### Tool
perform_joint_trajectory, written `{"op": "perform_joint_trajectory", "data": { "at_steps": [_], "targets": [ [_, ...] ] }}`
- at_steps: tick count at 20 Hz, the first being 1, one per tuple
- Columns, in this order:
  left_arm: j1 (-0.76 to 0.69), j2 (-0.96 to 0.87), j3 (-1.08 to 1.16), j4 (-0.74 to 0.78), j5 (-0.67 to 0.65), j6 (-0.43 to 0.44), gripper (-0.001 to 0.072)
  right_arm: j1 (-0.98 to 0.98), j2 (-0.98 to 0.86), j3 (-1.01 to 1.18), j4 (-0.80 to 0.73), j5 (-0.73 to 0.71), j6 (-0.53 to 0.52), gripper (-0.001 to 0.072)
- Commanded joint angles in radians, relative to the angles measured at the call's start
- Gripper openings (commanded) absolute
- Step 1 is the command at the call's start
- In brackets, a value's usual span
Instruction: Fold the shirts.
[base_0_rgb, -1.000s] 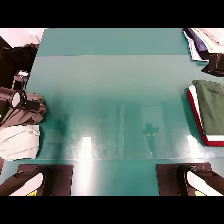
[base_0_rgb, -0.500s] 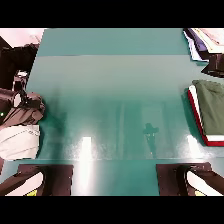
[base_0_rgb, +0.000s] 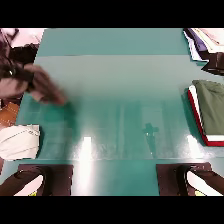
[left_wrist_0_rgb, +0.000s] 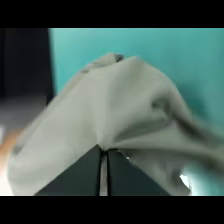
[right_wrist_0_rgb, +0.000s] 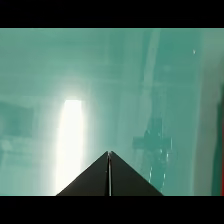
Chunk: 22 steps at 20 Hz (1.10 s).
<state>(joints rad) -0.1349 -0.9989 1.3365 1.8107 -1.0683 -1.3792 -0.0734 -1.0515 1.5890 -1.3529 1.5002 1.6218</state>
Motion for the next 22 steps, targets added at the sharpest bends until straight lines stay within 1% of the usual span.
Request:
{"op": "perform_joint_trajectory", "data": {
  "at_steps": [1, 4, 6, 8, 12, 16, 17, 18, 19, 21, 22],
  "targets": [
    [-0.133, 0.034, 0.264, -0.303, -0.161, 0.192, 0.0022, 0.001, 0.005, 0.001, 0.001, -0.045, 0.001, 0.0026],
    [-0.246, 0.032, 0.383, -0.47, -0.158, 0.222, 0.0022, 0.001, 0.021, 0.0, 0.001, -0.086, 0.001, 0.0026],
    [-0.323, 0.028, 0.402, -0.496, -0.131, 0.249, 0.0022, 0.001, 0.039, 0.0, 0.001, -0.122, 0.001, 0.0026],
    [-0.379, 0.002, 0.402, -0.5, -0.106, 0.254, 0.0021, 0.001, 0.059, 0.0, 0.0, -0.162, 0.001, 0.0026],
    [-0.455, -0.15, 0.402, -0.619, -0.089, 0.259, 0.0022, 0.001, 0.088, 0.0, 0.0, -0.188, 0.001, 0.0026],
    [-0.463, -0.339, 0.402, -0.62, -0.047, 0.248, 0.0024, 0.001, 0.093, 0.0, 0.001, -0.173, 0.001, 0.0026],
    [-0.451, -0.365, 0.402, -0.596, -0.047, 0.223, 0.0126, 0.001, 0.093, 0.0, 0.001, -0.165, 0.001, 0.0026],
    [-0.433, -0.374, 0.402, -0.563, -0.054, 0.188, 0.0402, 0.001, 0.093, 0.0, 0.0, -0.159, 0.001, 0.0026],
    [-0.409, -0.373, 0.403, -0.527, -0.072, 0.161, 0.05, 0.001, 0.093, 0.0, 0.0, -0.156, 0.001, 0.0026],
    [-0.326, -0.346, 0.402, -0.503, -0.177, 0.143, 0.0496, 0.001, 0.093, 0.0, 0.0, -0.155, 0.001, 0.0026],
    [-0.281, -0.33, 0.401, -0.505, -0.245, 0.116, 0.0497, 0.001, 0.093, 0.0, 0.0, -0.154, 0.001, 0.0026]
  ]
}}
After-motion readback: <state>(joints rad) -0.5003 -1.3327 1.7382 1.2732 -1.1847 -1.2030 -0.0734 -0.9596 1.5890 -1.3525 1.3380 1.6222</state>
